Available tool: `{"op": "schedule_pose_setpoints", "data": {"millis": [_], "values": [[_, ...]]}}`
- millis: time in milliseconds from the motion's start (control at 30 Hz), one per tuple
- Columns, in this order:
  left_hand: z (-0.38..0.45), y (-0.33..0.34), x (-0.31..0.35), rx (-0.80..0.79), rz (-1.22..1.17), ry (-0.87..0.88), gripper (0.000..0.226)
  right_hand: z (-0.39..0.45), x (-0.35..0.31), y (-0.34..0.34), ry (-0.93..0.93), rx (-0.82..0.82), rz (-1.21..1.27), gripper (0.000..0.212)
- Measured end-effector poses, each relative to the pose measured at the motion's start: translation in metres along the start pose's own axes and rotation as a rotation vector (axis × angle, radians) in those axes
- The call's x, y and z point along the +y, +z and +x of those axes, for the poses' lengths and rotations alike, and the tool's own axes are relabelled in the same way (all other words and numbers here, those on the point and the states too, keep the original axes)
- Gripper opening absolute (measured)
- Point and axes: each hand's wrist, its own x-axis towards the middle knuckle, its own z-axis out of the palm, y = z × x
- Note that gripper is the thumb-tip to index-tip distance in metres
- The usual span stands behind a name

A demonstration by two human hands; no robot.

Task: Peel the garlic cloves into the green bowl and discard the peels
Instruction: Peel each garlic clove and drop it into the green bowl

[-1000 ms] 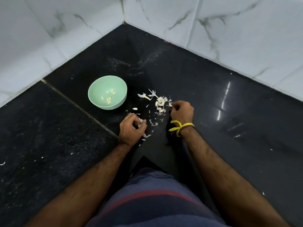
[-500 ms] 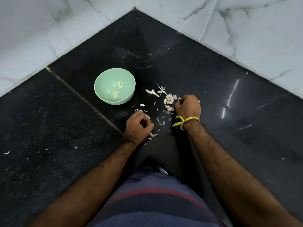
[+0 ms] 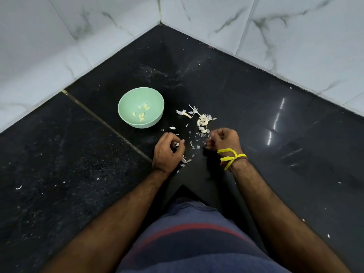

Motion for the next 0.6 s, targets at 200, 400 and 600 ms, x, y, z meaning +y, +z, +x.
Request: {"op": "schedule_pose_setpoints", "data": {"millis": [200, 400, 600], "values": [[-0.022, -0.004, -0.001, -0.019, 0.060, 0.041, 0.009, -0.029, 0.006, 0.002, -0.006, -0.112, 0.118, 0.003], [-0.031, -0.004, -0.005, -0.079, 0.103, 0.039, 0.023, -0.038, 0.009, 0.012, -0.010, -0.105, 0.109, 0.008], [-0.028, -0.005, -0.006, -0.133, 0.106, 0.079, 0.016, -0.037, 0.014, 0.017, -0.057, -0.035, -0.126, 0.020]]}}
